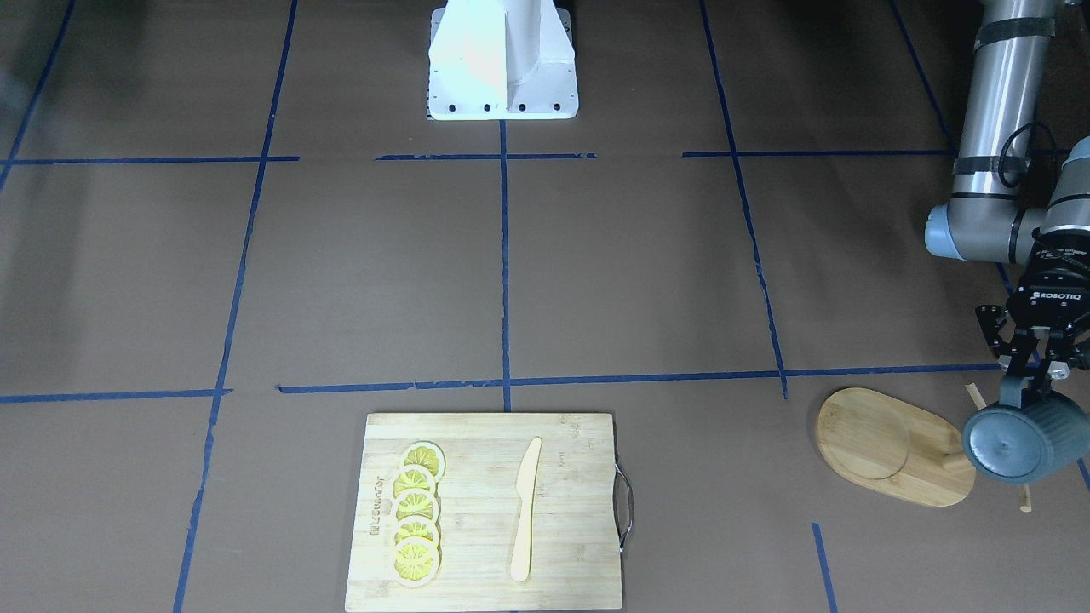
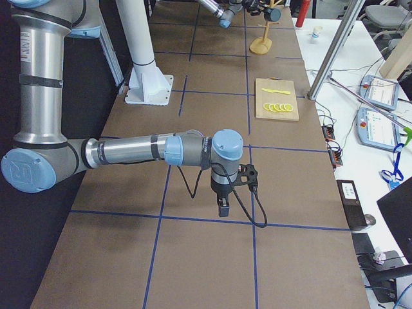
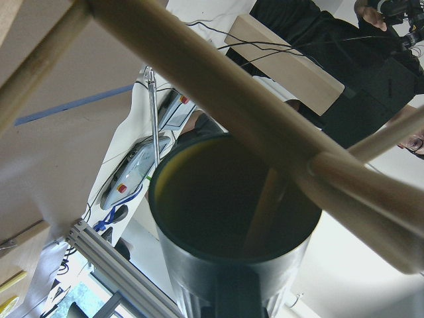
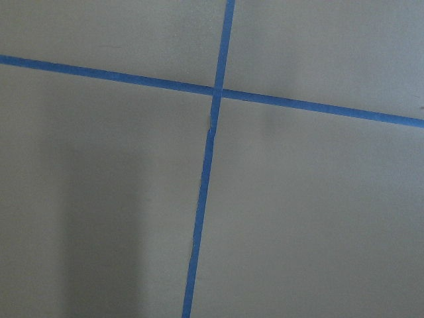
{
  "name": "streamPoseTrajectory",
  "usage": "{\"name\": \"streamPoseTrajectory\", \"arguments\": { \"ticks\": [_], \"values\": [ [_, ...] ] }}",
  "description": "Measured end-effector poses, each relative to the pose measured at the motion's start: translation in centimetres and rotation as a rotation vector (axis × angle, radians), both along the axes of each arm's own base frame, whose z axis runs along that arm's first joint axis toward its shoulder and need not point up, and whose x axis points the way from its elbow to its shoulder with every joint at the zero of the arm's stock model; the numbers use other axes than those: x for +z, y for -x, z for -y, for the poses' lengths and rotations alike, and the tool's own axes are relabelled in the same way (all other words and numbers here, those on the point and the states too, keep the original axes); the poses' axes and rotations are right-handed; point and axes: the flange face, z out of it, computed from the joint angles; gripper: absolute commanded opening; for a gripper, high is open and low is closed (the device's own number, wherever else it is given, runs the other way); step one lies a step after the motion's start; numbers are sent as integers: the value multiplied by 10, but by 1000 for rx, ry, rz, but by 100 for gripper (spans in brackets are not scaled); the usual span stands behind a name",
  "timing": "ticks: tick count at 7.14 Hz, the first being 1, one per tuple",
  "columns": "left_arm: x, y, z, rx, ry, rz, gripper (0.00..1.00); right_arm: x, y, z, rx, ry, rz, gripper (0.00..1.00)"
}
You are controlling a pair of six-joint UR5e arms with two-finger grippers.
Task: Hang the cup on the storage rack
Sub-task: 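Lower the mug's handle onto a rack peg with the left gripper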
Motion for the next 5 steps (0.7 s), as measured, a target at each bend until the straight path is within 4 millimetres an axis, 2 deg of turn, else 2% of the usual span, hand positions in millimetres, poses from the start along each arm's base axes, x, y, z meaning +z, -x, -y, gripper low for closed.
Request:
{"name": "streamPoseTrajectory", "arguments": {
  "ticks": [1,2,5],
  "values": [
    [1,-2,-1,3,0,0,26,0,0,0,0,1,0,100],
    [1,-4,-2,5,-1,0,99,0,0,0,-1,1,0,100],
    [0,-5,-3,6,-3,0,100,0,1,0,-3,0,0,100]
  ]
}}
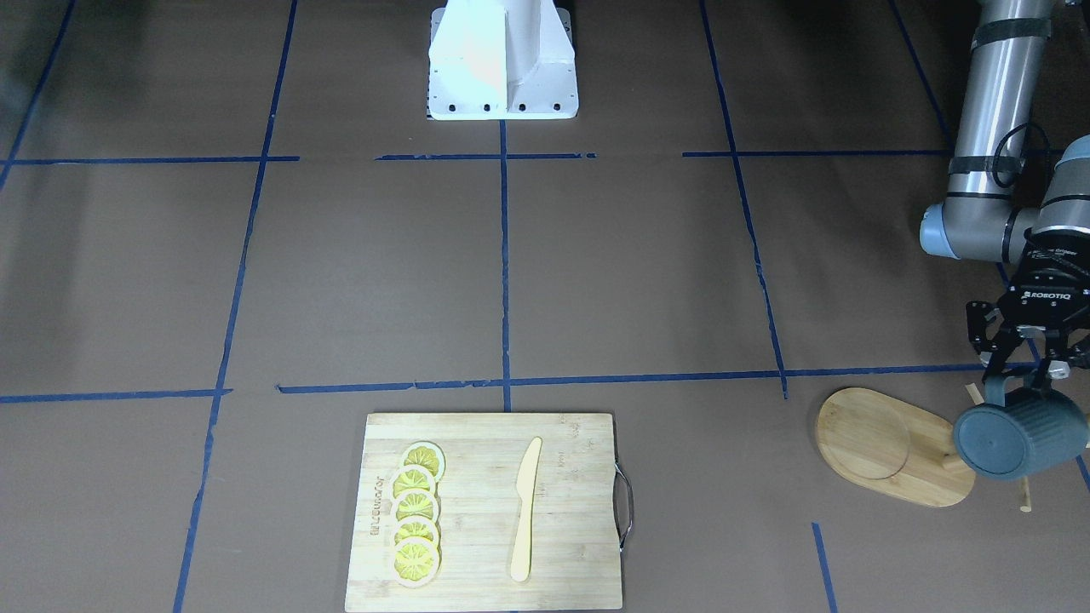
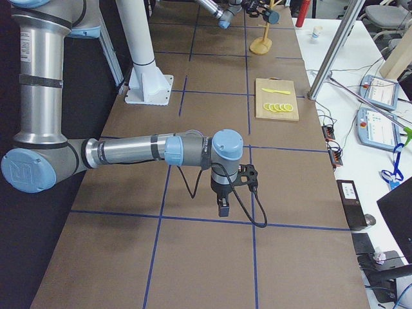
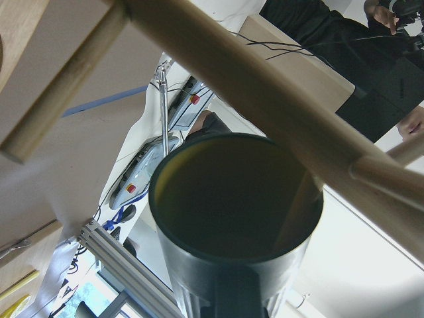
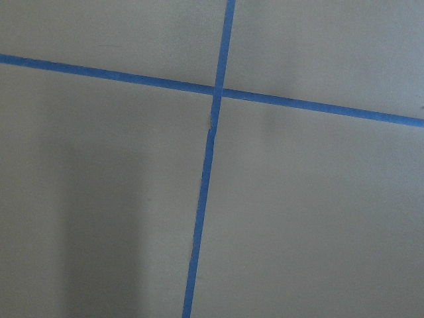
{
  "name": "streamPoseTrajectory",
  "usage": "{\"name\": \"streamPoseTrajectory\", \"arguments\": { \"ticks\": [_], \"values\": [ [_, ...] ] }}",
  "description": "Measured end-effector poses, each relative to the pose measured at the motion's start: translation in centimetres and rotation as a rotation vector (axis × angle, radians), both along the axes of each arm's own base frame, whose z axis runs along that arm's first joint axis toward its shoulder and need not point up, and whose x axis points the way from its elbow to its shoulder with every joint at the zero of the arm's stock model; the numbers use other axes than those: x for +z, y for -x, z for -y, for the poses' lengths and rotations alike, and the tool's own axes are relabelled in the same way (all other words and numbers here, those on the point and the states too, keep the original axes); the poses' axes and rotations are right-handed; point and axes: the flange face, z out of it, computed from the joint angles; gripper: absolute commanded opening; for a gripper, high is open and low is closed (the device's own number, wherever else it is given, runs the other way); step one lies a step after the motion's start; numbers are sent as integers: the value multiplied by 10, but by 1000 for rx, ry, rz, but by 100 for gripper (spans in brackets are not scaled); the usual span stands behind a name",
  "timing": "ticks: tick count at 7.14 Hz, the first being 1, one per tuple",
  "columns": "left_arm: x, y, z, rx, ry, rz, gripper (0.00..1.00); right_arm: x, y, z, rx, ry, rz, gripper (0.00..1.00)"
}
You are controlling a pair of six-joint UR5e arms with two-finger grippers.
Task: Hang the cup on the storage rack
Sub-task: 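Lower the mug's handle onto a rack peg with the left gripper, then open the left gripper and release the mug on the rack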
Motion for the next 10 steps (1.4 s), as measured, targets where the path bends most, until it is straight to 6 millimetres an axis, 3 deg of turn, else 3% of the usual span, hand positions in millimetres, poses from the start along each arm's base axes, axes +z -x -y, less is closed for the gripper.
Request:
{"name": "streamPoseTrajectory", "arguments": {
  "ticks": [3,6,8,10],
  "values": [
    [14,13,-20,-1,-29,-17,100,1,2,0,-4,1,-1,100],
    [36,45,-73,-28,-128,-6,100,1,3,0,-7,2,0,100],
    [26,64,-108,-57,-215,42,100,1,4,0,-8,2,0,100],
    [10,64,-124,-63,-368,222,100,1,4,1,-9,1,0,100]
  ]
}}
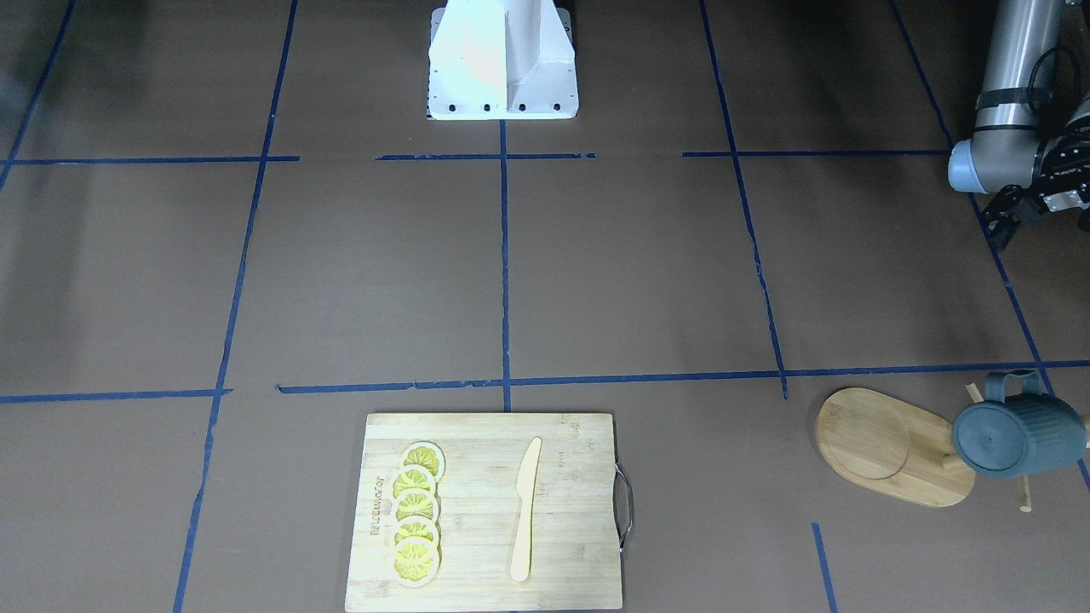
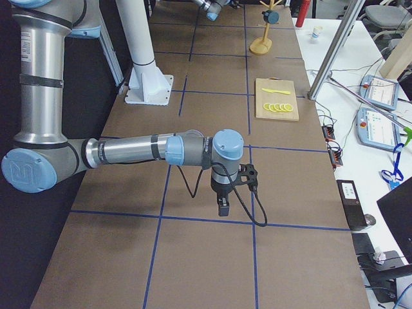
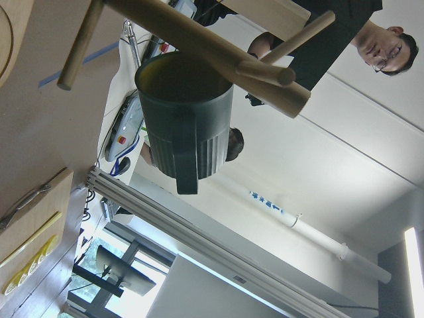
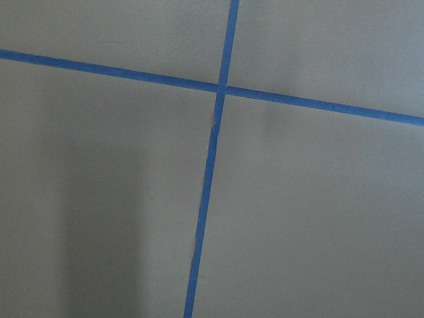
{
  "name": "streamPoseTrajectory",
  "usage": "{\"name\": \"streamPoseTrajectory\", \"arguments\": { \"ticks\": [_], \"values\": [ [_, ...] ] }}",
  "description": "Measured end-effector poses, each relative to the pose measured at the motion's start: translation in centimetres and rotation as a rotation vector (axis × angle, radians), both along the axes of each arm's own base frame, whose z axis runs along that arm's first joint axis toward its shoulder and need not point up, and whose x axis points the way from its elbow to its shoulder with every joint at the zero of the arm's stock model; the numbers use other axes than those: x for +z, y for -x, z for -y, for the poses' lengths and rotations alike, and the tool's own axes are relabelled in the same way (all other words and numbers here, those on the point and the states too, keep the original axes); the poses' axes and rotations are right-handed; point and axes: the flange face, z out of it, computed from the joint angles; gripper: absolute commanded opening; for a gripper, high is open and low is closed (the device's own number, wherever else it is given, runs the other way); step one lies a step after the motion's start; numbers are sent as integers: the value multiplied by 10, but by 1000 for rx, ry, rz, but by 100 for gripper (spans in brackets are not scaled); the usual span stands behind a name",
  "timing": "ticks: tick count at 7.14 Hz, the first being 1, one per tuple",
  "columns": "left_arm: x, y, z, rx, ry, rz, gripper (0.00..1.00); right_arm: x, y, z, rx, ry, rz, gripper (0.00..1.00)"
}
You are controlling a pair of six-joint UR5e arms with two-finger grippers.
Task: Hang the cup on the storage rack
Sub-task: 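Open the left gripper and release the mug on the rack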
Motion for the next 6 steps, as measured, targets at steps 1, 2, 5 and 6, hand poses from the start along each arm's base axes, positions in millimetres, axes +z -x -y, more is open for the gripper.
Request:
{"name": "streamPoseTrajectory", "arguments": {
  "ticks": [1,2,5,6],
  "values": [
    [-2,-2,-1,-63,-100,151,100,0,0,0,0,0,0,100],
    [0,-4,0,-143,-217,357,100,0,0,0,-1,0,0,100],
    [13,8,14,-267,-532,950,100,0,1,0,-2,-1,0,100],
    [19,23,22,-286,-606,1108,100,0,1,0,-2,0,1,100]
  ]
}}
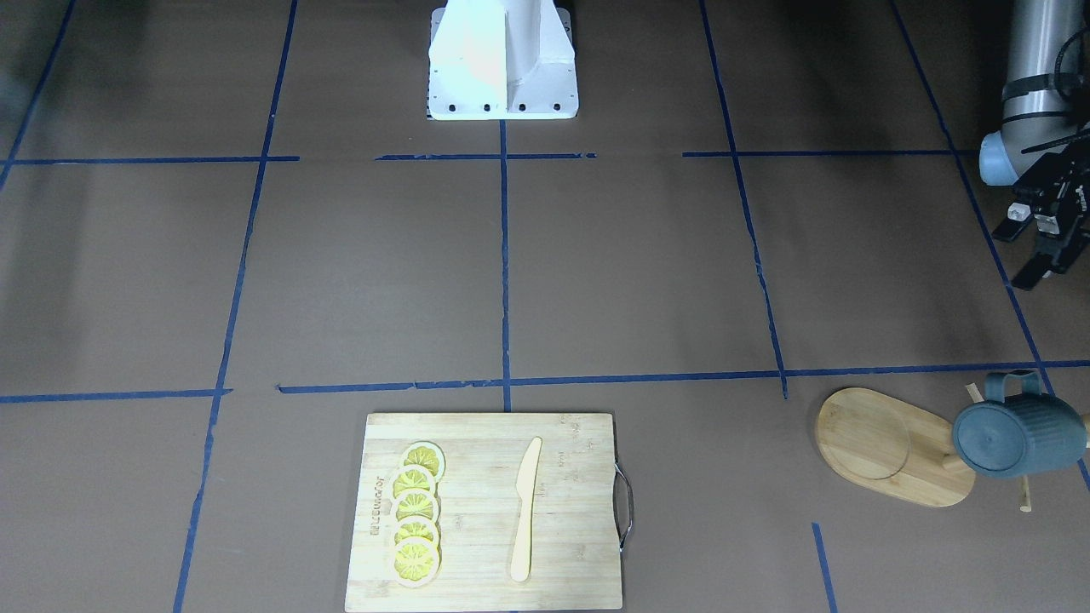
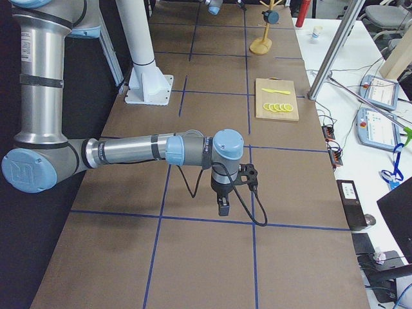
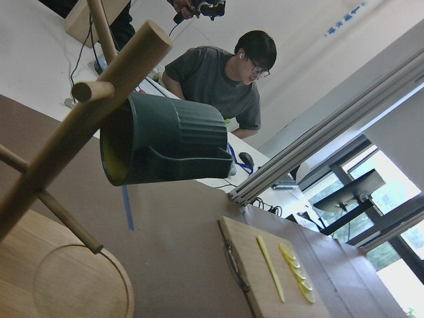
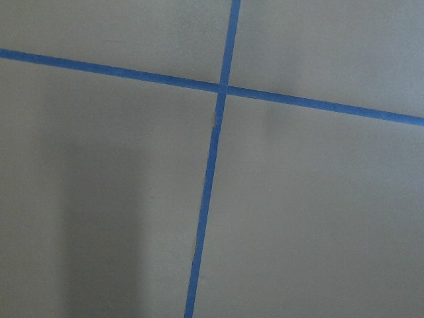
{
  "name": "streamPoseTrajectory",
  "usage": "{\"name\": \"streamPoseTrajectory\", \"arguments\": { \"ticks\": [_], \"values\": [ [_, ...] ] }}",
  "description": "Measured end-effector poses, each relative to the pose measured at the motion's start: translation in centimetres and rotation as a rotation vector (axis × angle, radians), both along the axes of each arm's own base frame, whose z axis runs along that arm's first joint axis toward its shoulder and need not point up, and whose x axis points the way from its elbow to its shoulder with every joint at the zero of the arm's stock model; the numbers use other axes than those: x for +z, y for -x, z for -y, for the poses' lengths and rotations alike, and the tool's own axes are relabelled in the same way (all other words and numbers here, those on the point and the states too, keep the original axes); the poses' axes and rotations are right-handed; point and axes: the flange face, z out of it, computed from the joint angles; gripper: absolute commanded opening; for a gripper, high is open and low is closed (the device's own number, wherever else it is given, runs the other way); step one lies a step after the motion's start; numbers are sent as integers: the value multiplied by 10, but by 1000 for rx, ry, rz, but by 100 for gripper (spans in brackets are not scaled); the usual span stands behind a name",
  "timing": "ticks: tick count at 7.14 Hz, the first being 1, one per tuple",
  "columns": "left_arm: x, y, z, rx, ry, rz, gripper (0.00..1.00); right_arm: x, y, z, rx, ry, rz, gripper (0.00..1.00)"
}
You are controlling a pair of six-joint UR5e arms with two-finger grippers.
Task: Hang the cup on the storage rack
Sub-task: 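Open the left gripper and release the mug on the rack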
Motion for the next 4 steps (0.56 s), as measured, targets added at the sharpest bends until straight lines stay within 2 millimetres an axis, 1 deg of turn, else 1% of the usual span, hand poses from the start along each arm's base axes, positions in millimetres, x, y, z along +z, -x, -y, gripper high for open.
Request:
{"name": "streamPoseTrajectory", "arguments": {
  "ticks": [2,4],
  "values": [
    [11,33,20,-74,-114,317,100,0,0,0,0,1,-1,100],
    [35,66,38,-108,-220,699,100,1,0,-1,0,3,0,100]
  ]
}}
